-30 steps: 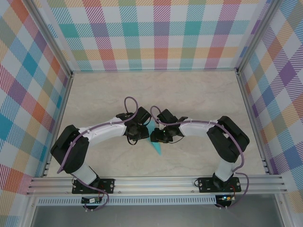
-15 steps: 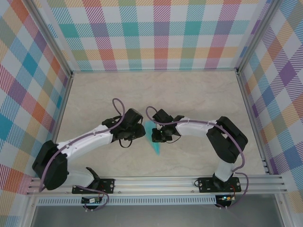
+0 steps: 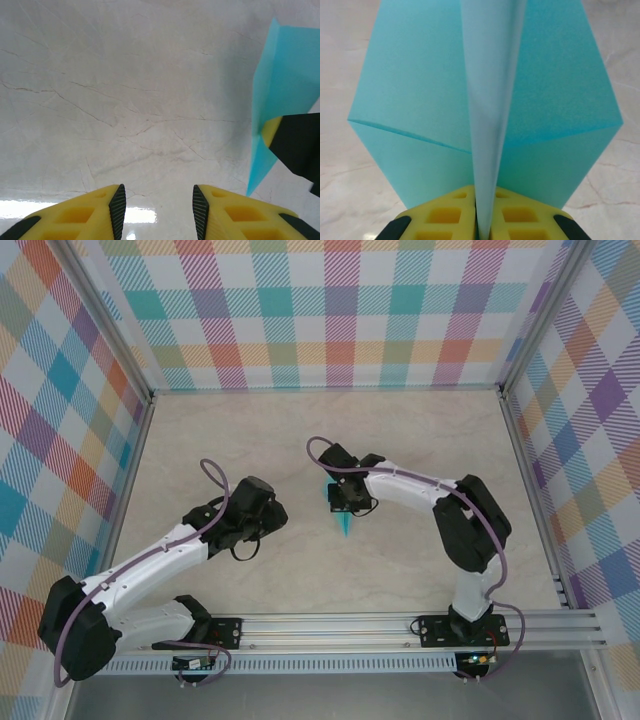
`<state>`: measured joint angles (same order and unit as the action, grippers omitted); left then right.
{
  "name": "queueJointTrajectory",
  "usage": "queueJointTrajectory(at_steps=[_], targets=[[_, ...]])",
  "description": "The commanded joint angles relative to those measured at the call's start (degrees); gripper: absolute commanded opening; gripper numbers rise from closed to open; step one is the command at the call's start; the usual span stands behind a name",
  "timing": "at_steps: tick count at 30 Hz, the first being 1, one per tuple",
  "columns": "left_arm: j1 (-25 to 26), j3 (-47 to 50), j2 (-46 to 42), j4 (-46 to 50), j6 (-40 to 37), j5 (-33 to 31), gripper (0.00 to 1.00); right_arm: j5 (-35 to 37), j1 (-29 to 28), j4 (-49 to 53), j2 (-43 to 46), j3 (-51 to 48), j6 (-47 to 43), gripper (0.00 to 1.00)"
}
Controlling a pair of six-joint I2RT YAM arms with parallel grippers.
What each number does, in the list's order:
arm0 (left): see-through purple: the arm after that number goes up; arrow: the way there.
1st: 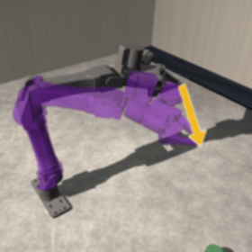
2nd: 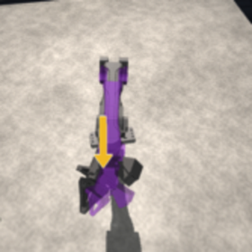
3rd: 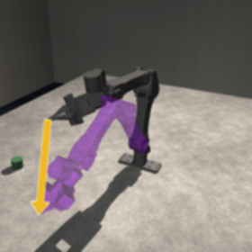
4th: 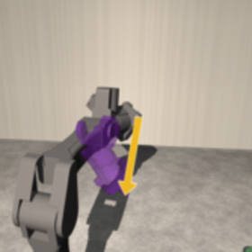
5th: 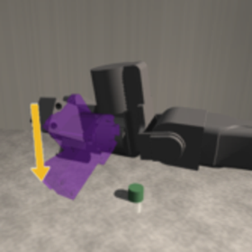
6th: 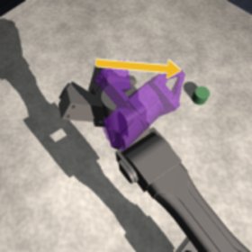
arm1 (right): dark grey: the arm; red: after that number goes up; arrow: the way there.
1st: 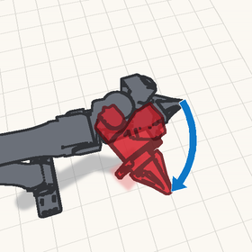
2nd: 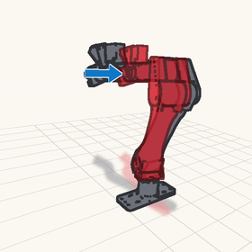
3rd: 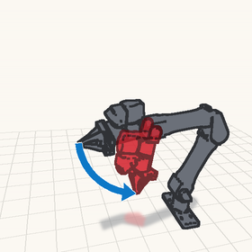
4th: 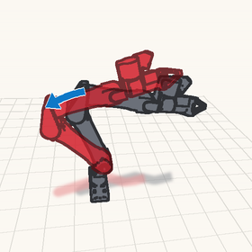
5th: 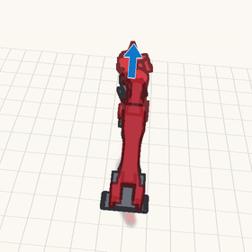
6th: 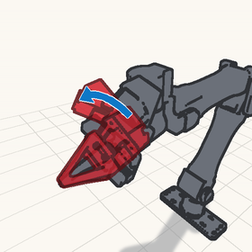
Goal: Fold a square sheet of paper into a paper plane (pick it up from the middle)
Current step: Move a paper plane to the center of the table.
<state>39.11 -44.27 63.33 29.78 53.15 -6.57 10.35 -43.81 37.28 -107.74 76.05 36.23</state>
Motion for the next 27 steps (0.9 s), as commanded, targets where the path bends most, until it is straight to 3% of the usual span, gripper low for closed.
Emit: queueJointTrajectory(at_steps=[1,27], targets=[[-0.9,0.8,-0.8,-0.5,0.4,0.3,0.42,1.5,0.4,4.0,-2.7,3.5,-1.7,0.13],[-1.7,1.0,1.6,-2.3,0.5,2.1,0.44,-0.9,2.4,-0.4,-6.1,-1.6,1.4,0.22]])
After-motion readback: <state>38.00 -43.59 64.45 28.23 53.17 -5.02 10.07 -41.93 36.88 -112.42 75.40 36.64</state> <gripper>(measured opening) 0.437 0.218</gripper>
